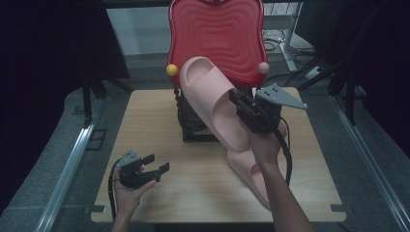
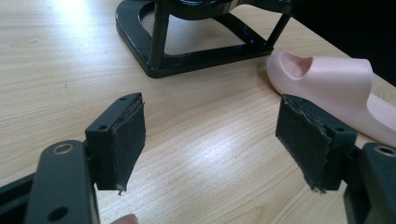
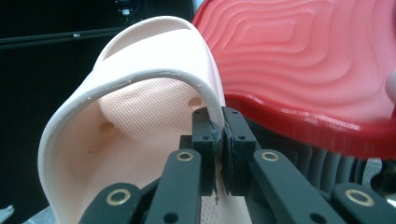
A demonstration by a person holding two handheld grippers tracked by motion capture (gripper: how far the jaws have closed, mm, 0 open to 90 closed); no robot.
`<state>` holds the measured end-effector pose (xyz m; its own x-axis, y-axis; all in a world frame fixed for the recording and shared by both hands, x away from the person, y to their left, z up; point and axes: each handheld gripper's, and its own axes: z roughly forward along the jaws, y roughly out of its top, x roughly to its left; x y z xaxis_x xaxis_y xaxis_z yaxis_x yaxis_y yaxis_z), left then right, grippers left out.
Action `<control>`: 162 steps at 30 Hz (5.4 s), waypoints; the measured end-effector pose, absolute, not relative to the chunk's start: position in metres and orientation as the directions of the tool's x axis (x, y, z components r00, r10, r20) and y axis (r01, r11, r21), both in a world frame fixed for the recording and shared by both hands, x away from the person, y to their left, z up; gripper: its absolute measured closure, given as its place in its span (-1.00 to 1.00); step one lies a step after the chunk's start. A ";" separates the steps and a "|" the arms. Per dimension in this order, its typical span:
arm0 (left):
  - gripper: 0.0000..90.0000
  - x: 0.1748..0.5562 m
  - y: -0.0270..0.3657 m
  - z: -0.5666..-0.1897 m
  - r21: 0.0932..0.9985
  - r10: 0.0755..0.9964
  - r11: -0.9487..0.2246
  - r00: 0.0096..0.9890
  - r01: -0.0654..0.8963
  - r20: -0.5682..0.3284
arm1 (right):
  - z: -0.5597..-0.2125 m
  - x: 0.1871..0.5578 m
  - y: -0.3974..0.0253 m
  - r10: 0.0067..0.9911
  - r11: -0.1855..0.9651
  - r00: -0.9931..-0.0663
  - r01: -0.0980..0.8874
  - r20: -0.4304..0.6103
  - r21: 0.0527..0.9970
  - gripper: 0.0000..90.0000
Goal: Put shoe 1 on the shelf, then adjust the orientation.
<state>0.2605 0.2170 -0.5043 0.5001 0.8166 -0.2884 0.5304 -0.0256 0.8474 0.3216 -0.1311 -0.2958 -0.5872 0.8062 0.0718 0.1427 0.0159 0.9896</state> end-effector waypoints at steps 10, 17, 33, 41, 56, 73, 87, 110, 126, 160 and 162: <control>-0.46 0.261 0.218 -0.504 0.848 0.816 -0.024 0.501 0.530 -0.289 | -0.274 0.338 -0.120 0.815 0.013 -0.576 0.129 0.064 0.992 0.89; -0.46 0.260 0.219 -0.504 0.847 0.814 -0.019 0.500 0.531 -0.295 | -0.259 0.357 -0.106 0.836 -0.009 -0.543 0.128 0.078 0.992 0.89; -0.46 0.259 0.232 -0.502 0.853 0.815 0.013 0.488 0.521 -0.311 | -0.229 0.416 -0.064 0.895 -0.034 -0.435 0.146 0.095 0.989 0.88; -0.46 0.259 0.232 -0.502 0.854 0.814 0.012 0.492 0.520 -0.310 | -0.215 0.449 -0.043 0.925 -0.044 -0.367 0.150 0.097 0.988 0.88; -0.47 0.263 0.237 -0.506 0.848 0.829 0.004 0.472 0.529 -0.298 | -0.214 0.495 -0.018 0.945 -0.088 -0.298 0.160 0.133 0.983 0.87; -0.47 0.262 0.236 -0.503 0.853 0.829 0.006 0.474 0.521 -0.295 | -0.218 0.467 -0.035 0.912 -0.044 -0.395 0.173 0.111 0.984 0.40; -0.47 0.264 0.232 -0.504 0.852 0.843 -0.019 0.466 0.523 -0.267 | -0.247 0.401 -0.094 0.828 0.032 -0.556 0.174 0.072 0.984 0.37; -0.47 0.266 0.223 -0.507 0.845 0.836 -0.046 0.484 0.532 -0.259 | -0.384 0.313 -0.190 0.743 0.141 -0.663 0.287 0.091 0.947 0.33; -0.47 0.265 0.215 -0.510 0.839 0.833 -0.075 0.497 0.539 -0.245 | -0.447 0.287 -0.231 0.729 0.198 -0.678 0.341 0.095 0.919 0.31; -0.47 0.263 0.216 -0.508 0.844 0.834 -0.066 0.494 0.532 -0.246 | -0.532 0.265 -0.307 0.800 0.379 -0.600 0.517 0.009 0.768 1.00; -0.47 0.263 0.215 -0.508 0.844 0.834 -0.067 0.495 0.533 -0.246 | -0.533 0.263 -0.302 0.790 0.391 -0.613 0.513 0.007 0.764 0.99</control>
